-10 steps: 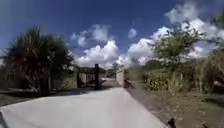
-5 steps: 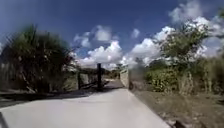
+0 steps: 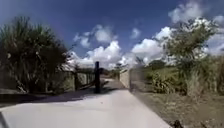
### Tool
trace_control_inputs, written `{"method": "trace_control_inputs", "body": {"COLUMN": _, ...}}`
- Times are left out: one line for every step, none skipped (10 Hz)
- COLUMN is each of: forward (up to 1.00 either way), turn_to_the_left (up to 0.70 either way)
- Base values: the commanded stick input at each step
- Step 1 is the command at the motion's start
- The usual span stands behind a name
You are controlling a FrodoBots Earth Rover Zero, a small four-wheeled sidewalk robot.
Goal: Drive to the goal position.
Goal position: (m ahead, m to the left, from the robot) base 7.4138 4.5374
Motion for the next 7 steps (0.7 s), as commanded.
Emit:
{"method": "trace_control_inputs", "body": {"forward": 0.7, "turn_to_the_left": 0.0}}
{"method": "trace_control_inputs", "body": {"forward": 0.7, "turn_to_the_left": 0.0}}
{"method": "trace_control_inputs", "body": {"forward": 0.7, "turn_to_the_left": 0.0}}
{"method": "trace_control_inputs", "body": {"forward": 0.7, "turn_to_the_left": 0.0}}
{"method": "trace_control_inputs", "body": {"forward": 0.7, "turn_to_the_left": 0.0}}
{"method": "trace_control_inputs", "body": {"forward": 0.7, "turn_to_the_left": 0.0}}
{"method": "trace_control_inputs", "body": {"forward": 0.7, "turn_to_the_left": 0.0}}
